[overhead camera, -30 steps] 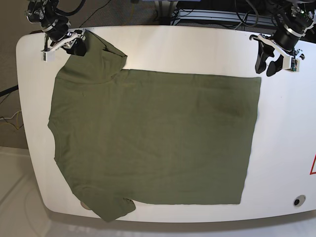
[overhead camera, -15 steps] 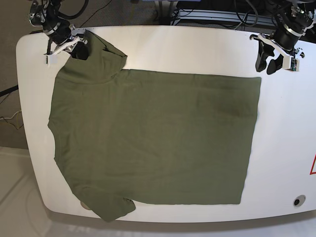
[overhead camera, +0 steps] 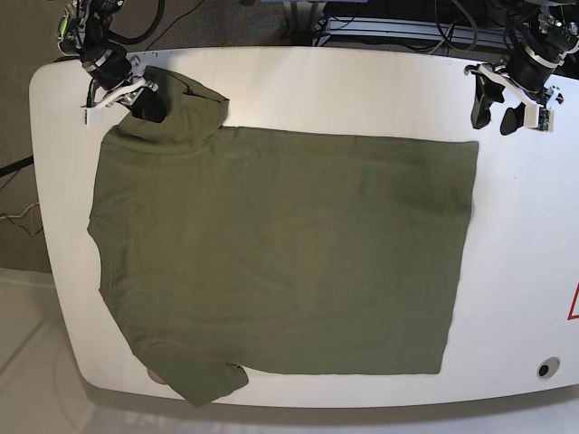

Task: Fold the T-shirt properly
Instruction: 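Close the right gripper on the shoulder corner beside the collar, then move the left gripper along the table edge toward the shirt's hem corner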

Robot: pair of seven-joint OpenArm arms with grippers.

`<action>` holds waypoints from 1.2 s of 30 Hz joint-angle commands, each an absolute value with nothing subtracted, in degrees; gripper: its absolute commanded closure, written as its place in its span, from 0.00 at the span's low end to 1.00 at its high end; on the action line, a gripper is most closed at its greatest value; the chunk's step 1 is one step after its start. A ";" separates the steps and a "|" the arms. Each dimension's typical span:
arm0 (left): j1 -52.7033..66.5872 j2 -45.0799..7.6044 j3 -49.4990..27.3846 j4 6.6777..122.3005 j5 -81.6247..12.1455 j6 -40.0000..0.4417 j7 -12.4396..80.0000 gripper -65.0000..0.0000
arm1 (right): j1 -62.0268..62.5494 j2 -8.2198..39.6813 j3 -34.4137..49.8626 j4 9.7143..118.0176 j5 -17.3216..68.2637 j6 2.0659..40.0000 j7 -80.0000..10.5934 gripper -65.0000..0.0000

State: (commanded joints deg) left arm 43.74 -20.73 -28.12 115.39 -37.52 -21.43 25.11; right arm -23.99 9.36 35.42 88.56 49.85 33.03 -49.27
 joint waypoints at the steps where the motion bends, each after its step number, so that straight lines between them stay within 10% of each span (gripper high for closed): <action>1: 43.96 -20.74 -28.05 115.52 -37.66 -21.31 24.78 0.61 | -23.89 9.36 34.82 88.29 49.58 33.04 -49.28 0.66; 36: 42.22 -20.33 -27.28 112.81 -37.71 -20.97 26.78 0.54 | -23.63 7.81 38.20 87.10 46.94 33.25 -49.45 0.64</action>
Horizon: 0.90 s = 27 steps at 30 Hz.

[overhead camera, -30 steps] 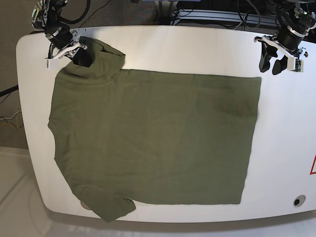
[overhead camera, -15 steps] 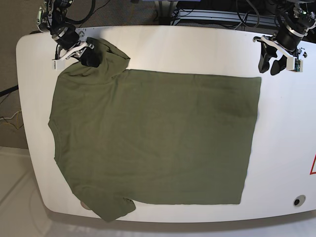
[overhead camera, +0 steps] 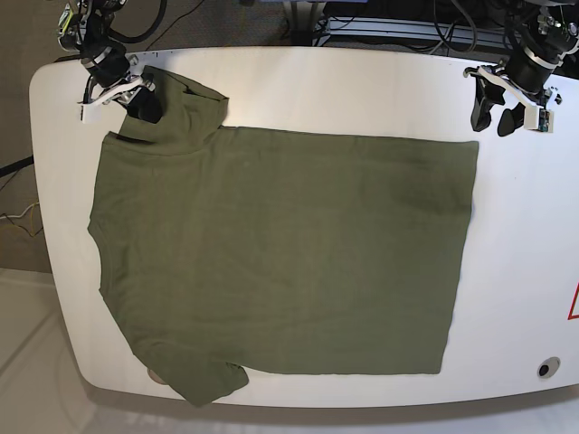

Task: Fold the T-shirt properly
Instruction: 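Move the left gripper along the table edge toward the shirt's hem corner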

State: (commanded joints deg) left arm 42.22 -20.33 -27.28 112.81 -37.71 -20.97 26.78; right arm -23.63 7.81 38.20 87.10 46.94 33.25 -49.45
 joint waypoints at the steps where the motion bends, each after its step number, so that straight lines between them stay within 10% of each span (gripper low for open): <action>1: 42.14 -20.32 -27.27 112.70 -37.82 -20.95 26.90 0.54 | -23.64 7.86 38.12 87.10 46.95 33.22 -49.58 0.65; 10: 41.12 -20.38 -32.31 112.61 -44.66 -20.70 29.67 0.58 | -23.77 7.91 36.55 87.18 47.41 33.54 -51.19 1.00; 27: 39.63 -21.60 -40.07 103.81 -52.20 -20.40 32.94 0.54 | -23.69 7.83 36.35 87.69 47.58 34.39 -51.20 1.00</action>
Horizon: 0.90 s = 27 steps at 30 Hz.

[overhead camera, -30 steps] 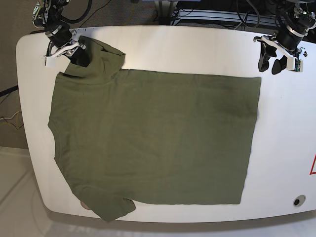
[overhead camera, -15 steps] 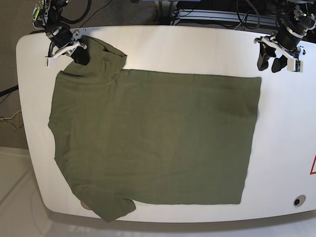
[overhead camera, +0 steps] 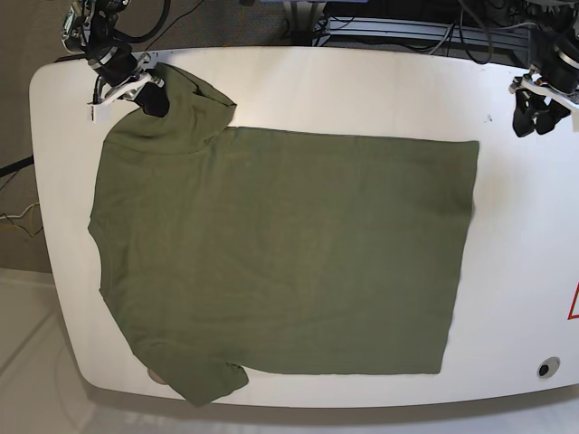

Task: Fold the T-shirt properly
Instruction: 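Move the left gripper along the table edge toward the shirt's hem corner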

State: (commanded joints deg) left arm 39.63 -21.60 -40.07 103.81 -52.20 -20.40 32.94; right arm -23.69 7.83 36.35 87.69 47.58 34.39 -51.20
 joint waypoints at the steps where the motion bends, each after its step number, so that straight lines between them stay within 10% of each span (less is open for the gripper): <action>1: 39.48 -21.77 -40.01 103.01 -52.30 -20.42 32.98 0.53 | -23.66 7.83 36.33 87.75 47.54 34.41 -51.23 1.00; 11: 38.01 -22.11 -38.07 96.39 -50.40 -23.59 32.07 0.38 | -23.74 8.03 36.46 88.22 47.57 34.55 -51.54 1.00; 27: 37.30 -19.56 -36.25 95.98 -48.03 -24.65 32.12 0.46 | -23.54 8.10 36.44 88.23 47.72 34.31 -51.74 1.00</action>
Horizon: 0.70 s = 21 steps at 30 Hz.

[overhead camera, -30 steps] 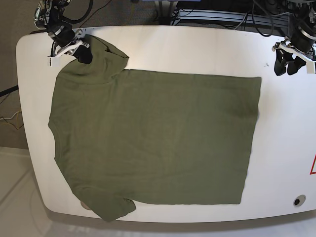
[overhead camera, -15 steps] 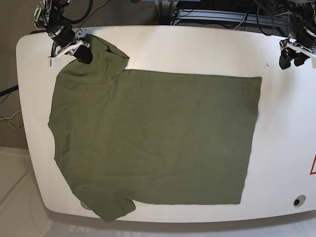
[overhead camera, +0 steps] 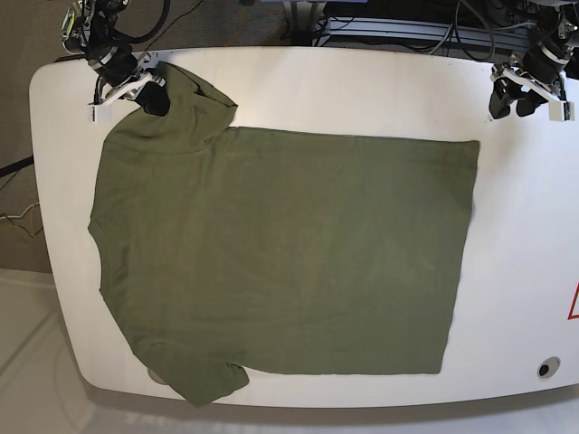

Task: Fold the T-shirt properly
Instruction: 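Move the left gripper along the table edge toward the shirt's hem corner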

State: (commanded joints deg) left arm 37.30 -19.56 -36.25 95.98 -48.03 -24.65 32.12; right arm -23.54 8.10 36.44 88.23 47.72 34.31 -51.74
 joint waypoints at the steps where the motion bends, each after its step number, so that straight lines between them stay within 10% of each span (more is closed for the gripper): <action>1: 36.87 -19.69 -36.45 95.01 -48.60 -24.65 32.32 0.46 | -23.54 8.11 36.42 88.17 47.65 34.27 -51.77 1.00; 21: 29.93 -20.78 -40.58 86.84 -56.95 -25.04 42.19 0.42 | -23.23 7.91 36.23 88.64 47.36 34.48 -50.78 1.00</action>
State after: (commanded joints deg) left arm 29.93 -20.78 -40.58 86.84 -56.95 -25.04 42.19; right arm -23.23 7.91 36.23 88.64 47.36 34.48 -50.78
